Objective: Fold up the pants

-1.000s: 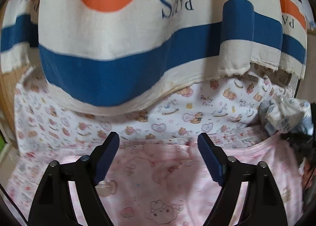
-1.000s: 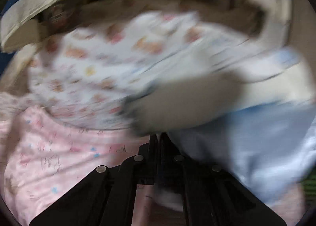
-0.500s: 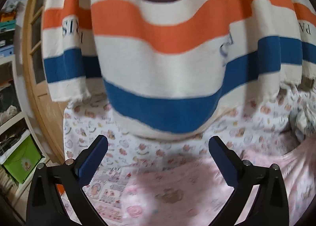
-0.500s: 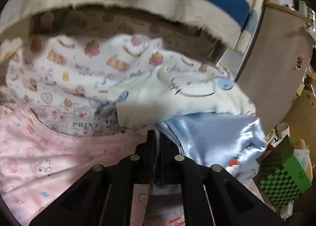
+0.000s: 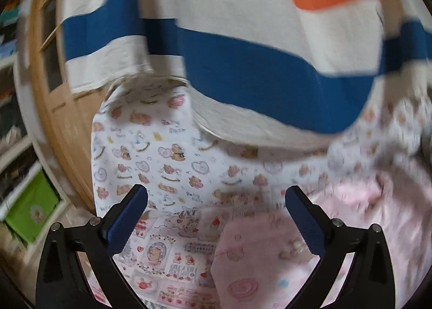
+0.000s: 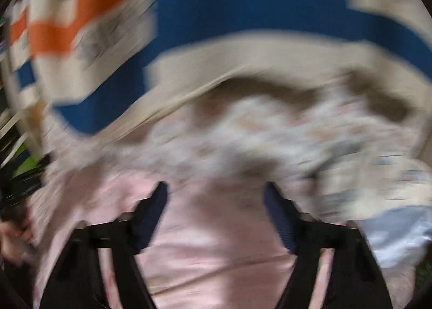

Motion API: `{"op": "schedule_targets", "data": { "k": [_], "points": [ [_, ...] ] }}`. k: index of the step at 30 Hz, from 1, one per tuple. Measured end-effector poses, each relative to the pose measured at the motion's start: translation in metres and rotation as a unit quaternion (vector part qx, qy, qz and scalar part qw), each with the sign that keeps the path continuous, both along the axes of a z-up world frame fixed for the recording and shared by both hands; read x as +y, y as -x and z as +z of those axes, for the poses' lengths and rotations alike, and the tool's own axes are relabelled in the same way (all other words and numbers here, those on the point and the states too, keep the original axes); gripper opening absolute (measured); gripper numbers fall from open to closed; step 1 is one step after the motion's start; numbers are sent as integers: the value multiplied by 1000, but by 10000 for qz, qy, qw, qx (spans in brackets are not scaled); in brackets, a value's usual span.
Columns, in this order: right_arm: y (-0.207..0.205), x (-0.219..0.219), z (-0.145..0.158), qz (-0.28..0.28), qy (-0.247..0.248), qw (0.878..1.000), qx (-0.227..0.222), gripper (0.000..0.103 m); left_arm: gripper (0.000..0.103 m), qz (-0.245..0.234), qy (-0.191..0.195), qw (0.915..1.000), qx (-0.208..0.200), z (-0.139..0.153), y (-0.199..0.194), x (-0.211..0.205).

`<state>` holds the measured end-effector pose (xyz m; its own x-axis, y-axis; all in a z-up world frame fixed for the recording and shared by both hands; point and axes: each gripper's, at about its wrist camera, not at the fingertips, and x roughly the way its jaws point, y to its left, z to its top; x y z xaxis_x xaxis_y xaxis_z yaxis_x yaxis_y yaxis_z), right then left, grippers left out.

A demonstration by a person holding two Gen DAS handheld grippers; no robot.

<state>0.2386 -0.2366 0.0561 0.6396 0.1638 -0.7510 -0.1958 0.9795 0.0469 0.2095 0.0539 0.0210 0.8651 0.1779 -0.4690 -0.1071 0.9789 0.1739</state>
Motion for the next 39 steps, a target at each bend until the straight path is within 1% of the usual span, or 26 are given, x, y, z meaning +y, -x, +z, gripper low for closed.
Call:
{"op": "schedule_targets", "data": {
  "k": [1, 2, 5, 6, 7, 9, 12, 13, 14, 15, 16, 18, 20, 21, 22, 24, 27, 29, 31, 32, 33, 34, 35, 36, 38, 39],
  "points": [
    [-9, 13, -15, 76, 4, 9995, 297, 46, 101, 61, -135, 9999, -63, -2, 2, -3],
    [-21, 25, -35, 126, -107, 9974, 697, 45, 101, 124, -216, 9997, -79, -3, 2, -4],
    [-41, 37, -74, 52, -713, 9868, 1452, 45, 101, 104, 60, 9999, 35, -5, 1, 1],
    [-45, 37, -83, -14, -851, 9843, 1545, 45, 101, 174, 117, 9998, 30, -5, 0, 4],
    [-45, 39, -86, -51, -896, 9838, 1551, 45, 101, 286, 80, 9996, 2, -4, 1, 5],
    [-48, 44, -84, -168, -674, 9884, 1348, 45, 101, 403, -39, 9991, -99, -2, 3, 6],
    [-45, 50, -80, -243, -310, 9940, 1023, 45, 101, 417, 190, 9989, -132, 1, 5, 13],
    [-46, 54, -79, -213, -168, 9945, 1011, 40, 101, 411, 275, 9987, -113, 1, 5, 14],
    [-47, 62, -81, -132, 94, 9937, 1112, 29, 101, 393, 341, 9986, -76, 1, 5, 15],
    [-51, 64, -87, -147, 345, 9914, 1257, 4, 101, 391, 358, 9986, -50, 0, 4, 15],
    [-53, 64, -92, -324, 586, 9879, 1397, 4, 101, 417, 351, 9985, -35, -2, 4, 16],
    [-53, 51, -90, -535, 624, 9867, 1404, 3, 101, 466, 330, 9984, 5, -5, 3, 18],
    [-49, 39, -83, -878, 1128, 9833, 1129, 3, 101, 490, 338, 9982, 41, -7, 1, 19],
    [-47, 33, -80, -951, 1233, 9821, 1060, 3, 101, 518, 353, 9980, 45, -7, 1, 20],
    [-45, 24, -78, -998, 1258, 9811, 1079, 3, 101, 534, 379, 9978, 66, -7, 0, 20],
    [-41, -1, -78, -1101, 1090, 9801, 1241, 3, 101, 506, 433, 9977, 138, -9, -2, 21],
    [-37, -23, -79, -1156, 869, 9806, 1323, 4, 101, 461, 471, 9975, 270, -12, -5, 20],
    [-33, -35, -76, -1295, 759, 9808, 1249, 12, 101, 384, 539, 9971, 380, -15, -8, 19],
    [-32, -50, -65, -1666, 751, 9791, 896, 36, 101, 266, 710, 9958, 505, -18, -11, 20],
    [-31, -56, -58, -1786, 640, 9795, 681, 40, 101, 185, 834, 9947, 568, -20, -12, 22],
    [-30, -64, -51, -1848, 409, 9807, 492, 49, 94, 88, 958, 9934, 620, -22, -14, 23],
    [-31, -72, -46, -1838, 150, 9821, 394, 50, 78, -23, 1091, 9917, 676, -24, -16, 25],
    [-34, -82, -40, -1736, -427, 9833, 340, 50, 71, -145, 1290, 9885, 782, -27, -18, 28],
    [-38, -85, -38, -1627, -774, 9829, 376, 50, 64, -216, 1512, 9842, 890, -30, -21, 31],
    [-46, -79, -29, -1324, -1021, 9855, 300, 50, 63, -234, 2016, 9731, 1092, -39, -28, 42],
    [-49, -71, -25, -1093, -936, 9894, 208, 50, 60, -239, 2189, 9686, 1150, -43, -30, 46]
  ]
}}
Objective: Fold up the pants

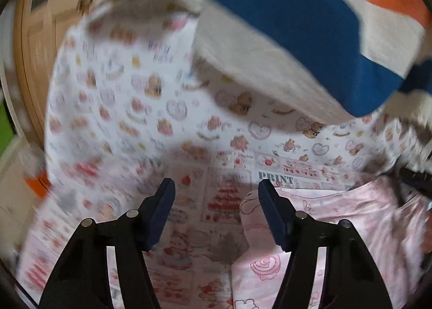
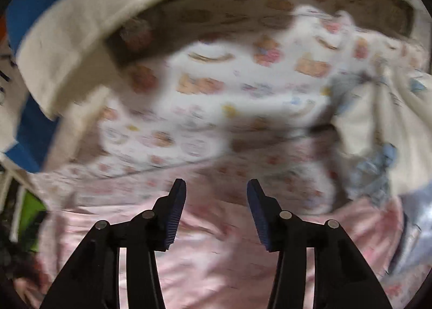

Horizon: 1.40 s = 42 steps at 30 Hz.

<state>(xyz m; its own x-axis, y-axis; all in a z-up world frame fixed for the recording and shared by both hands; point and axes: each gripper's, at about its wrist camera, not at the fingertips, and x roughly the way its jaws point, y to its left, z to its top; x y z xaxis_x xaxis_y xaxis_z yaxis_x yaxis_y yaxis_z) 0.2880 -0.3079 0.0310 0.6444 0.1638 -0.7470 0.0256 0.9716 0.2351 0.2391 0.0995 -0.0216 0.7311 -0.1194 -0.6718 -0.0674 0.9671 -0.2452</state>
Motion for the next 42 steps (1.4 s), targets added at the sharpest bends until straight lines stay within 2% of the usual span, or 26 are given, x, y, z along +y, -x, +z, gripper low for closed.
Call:
{"op": "schedule_targets", "data": {
  "k": [2, 4, 5, 8, 11, 12, 13, 14, 16, 20, 23, 26, 29, 32, 35, 36, 37, 38, 39, 40, 42],
  "points": [
    [-5, 26, 2, 606, 270, 9978, -82, 49, 53, -74, 239, 9997, 58, -4, -3, 6],
    [-8, 52, -4, 1032, 414, 9938, 44, 36, 53, -243, 253, 9994, -29, -6, -4, 6],
    [-12, 61, -8, 1169, 473, 9919, 174, 35, 53, -322, 190, 9993, -32, -8, -6, 5],
    [-20, 84, -31, 1390, 829, 9850, 594, 32, 53, -380, 79, 9992, 81, -15, -10, 4],
    [-20, 92, -52, 1356, 1281, 9795, 755, 32, 53, -481, 70, 9987, 153, -17, -14, 0],
    [-20, 94, -56, 1383, 1237, 9798, 750, 30, 55, -451, -48, 9988, 160, -17, -15, -1],
    [-22, 92, -59, 1393, 1060, 9819, 718, 18, 55, -355, -237, 9989, 197, -19, -17, -3],
    [-24, 90, -62, 1335, 983, 9837, 700, 11, 55, -312, -331, 9987, 248, -21, -19, -4],
    [-27, 85, -64, 1197, 914, 9871, 536, 5, 54, -437, -151, 9984, 317, -23, -21, -2],
    [-24, 67, -60, 904, 797, 9924, 266, 4, 58, -383, 2, 9987, 322, -22, -22, 1],
    [-24, 49, -64, 610, 767, 9948, 284, 3, 61, -357, 147, 9981, 470, -27, -26, 3],
    [-25, 32, -56, 335, 818, 9959, 174, 2, 63, -462, 475, 9969, 425, -26, -24, 4],
    [-27, 13, -50, 164, 681, 9975, 130, 2, 67, -710, 745, 9940, 381, -25, -22, -1],
    [-28, 0, -48, 233, 423, 9988, 97, 2, 67, -1048, 636, 9917, 388, -26, -20, -15],
    [-27, -14, -43, 234, 61, 9997, 99, 2, 64, -1315, 816, 9856, 686, -32, -24, -24],
    [-26, -18, -42, 267, -80, 9996, 105, 2, 54, -1279, 862, 9858, 661, -32, -24, -24],
    [-21, -27, -37, 297, -147, 9994, 100, 2, 39, -1261, 840, 9866, 596, -31, -24, -25],
    [-20, -27, -36, 325, -131, 9993, 90, 2, 33, -1249, 794, 9877, 508, -28, -23, -24],
    [-18, -28, -36, 331, -79, 9994, 70, 2, 14, -1306, 893, 9864, 448, -28, -23, -24],
    [-19, -20, -38, 331, 7, 9994, 42, 2, 6, -1351, 1036, 9844, 448, -29, -24, -23],
    [-20, -7, -41, 479, 89, 9988, 23, 2, 6, -1107, 978, 9882, 397, -28, -25, -20]
  ]
}}
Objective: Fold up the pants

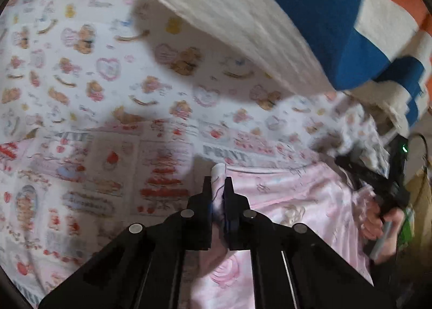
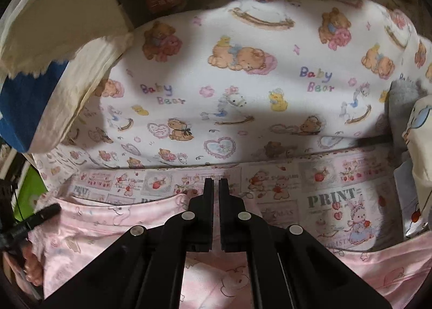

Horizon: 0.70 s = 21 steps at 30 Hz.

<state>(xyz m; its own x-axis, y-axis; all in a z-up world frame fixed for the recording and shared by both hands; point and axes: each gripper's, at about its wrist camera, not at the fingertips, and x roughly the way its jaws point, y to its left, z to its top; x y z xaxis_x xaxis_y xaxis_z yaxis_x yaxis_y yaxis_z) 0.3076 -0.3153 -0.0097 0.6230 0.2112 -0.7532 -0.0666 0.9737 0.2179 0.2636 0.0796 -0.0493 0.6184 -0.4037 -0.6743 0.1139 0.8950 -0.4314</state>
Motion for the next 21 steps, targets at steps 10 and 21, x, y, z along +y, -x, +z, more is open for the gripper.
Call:
{"op": "schedule_targets", "data": {
  "k": [10, 21],
  "points": [
    [-3, 54, -20, 717, -307, 9966, 254, 19, 13, 367, -352, 9986, -142, 7, 5, 17],
    [-6, 91, -18, 723, 638, 9947, 351, 4, 2, 238, 162, 9989, 381, -7, 1, 28]
  ]
}}
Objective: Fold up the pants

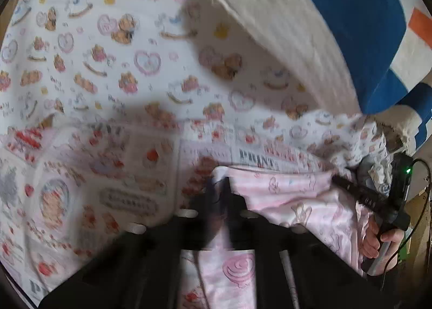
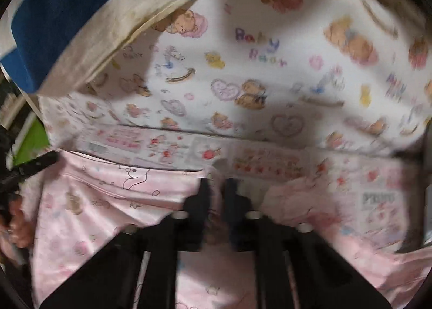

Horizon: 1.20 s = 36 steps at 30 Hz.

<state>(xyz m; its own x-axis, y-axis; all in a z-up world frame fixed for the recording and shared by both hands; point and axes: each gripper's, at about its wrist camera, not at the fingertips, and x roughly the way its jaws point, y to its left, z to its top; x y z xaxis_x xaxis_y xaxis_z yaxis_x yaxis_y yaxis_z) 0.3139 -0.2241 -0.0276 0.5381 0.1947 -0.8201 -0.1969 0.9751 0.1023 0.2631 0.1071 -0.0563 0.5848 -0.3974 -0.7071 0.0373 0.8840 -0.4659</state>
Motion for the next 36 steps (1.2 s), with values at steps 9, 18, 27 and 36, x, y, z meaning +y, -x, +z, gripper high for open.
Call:
{"op": "schedule_targets", "data": {
  "k": [9, 18, 27, 36],
  "points": [
    [5, 43, 42, 258, 337, 9945, -958, 3, 2, 518, -1231, 9849, -1105, 47, 23, -6],
    [-19, 102, 25, 375, 493, 9931, -997, 3, 2, 1312, -1601, 9770, -502, 38, 19, 33],
    [-31, 96, 12, 6, 430, 9933, -1076, 7, 22, 1537, -2308, 9608, 53, 14, 2, 28],
    [29, 58, 77, -274, 224, 9816, -1875, 78, 38, 1774, -2449, 9451, -1235, 82, 55, 24]
  ]
}}
